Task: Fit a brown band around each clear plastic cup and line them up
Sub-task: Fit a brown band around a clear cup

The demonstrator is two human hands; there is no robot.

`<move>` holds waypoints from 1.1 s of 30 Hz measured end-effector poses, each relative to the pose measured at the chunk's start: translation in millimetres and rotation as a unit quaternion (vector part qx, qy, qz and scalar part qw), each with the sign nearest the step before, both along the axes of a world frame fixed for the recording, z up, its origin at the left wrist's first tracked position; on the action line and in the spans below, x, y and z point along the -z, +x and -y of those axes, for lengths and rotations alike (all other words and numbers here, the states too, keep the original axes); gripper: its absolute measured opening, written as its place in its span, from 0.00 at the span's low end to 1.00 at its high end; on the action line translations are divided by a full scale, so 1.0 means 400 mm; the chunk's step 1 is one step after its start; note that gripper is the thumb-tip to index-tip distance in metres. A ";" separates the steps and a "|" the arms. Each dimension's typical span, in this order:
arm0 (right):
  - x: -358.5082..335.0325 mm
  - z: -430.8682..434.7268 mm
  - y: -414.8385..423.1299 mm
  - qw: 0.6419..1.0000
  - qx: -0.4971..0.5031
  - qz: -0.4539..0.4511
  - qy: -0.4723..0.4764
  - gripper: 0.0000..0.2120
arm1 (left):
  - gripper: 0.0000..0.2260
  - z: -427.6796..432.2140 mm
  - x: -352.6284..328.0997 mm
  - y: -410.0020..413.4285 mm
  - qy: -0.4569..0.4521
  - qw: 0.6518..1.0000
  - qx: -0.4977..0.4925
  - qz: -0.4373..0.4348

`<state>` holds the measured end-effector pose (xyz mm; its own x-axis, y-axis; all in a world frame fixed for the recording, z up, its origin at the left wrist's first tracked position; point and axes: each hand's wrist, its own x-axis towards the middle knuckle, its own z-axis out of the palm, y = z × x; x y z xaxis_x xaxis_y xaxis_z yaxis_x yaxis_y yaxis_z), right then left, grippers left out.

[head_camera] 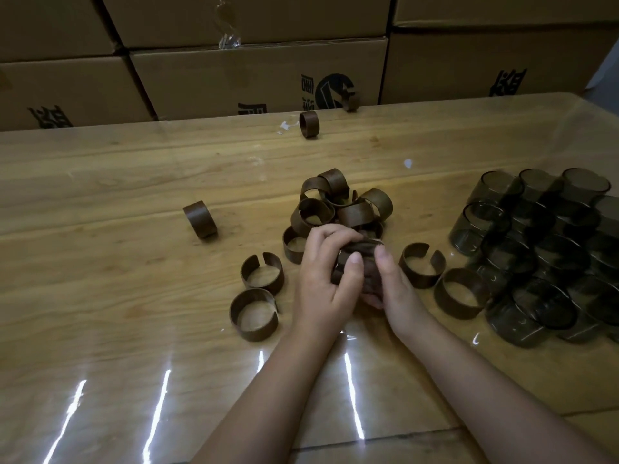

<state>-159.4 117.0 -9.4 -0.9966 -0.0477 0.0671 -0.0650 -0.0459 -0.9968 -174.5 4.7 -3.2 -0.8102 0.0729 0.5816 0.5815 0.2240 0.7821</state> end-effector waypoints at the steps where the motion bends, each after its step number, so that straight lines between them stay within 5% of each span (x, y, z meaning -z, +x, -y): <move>1: 0.001 0.001 0.001 1.000 0.005 -0.016 0.010 0.27 | 0.15 0.001 0.002 0.003 0.011 1.000 -0.005 0.000; 4: -0.003 0.005 0.005 0.998 0.015 -0.052 0.038 0.20 | 0.11 -0.001 -0.006 0.009 0.033 0.999 -0.004 0.012; 11: -0.010 0.011 0.022 0.976 0.095 -0.152 0.123 0.21 | 0.11 -0.020 -0.061 0.015 0.187 0.965 0.054 0.176; 18: -0.007 0.007 0.018 0.904 0.175 -0.275 0.277 0.31 | 0.16 -0.029 -0.072 0.014 0.282 0.905 0.045 0.316; 26: 0.005 0.006 0.004 0.950 0.164 -0.190 0.185 0.15 | 0.06 -0.065 -0.058 0.019 0.174 0.966 0.020 0.192; 33: 0.013 0.010 -0.014 0.982 0.151 -0.067 0.095 0.16 | 0.09 -0.038 -0.006 0.001 0.018 0.998 0.027 0.044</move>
<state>-165.1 112.9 -14.7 -0.9502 0.2244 0.2165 -0.1776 0.1811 -0.9673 -174.1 19.7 -1.0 -0.8541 0.0984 0.5106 0.5200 0.1647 0.8381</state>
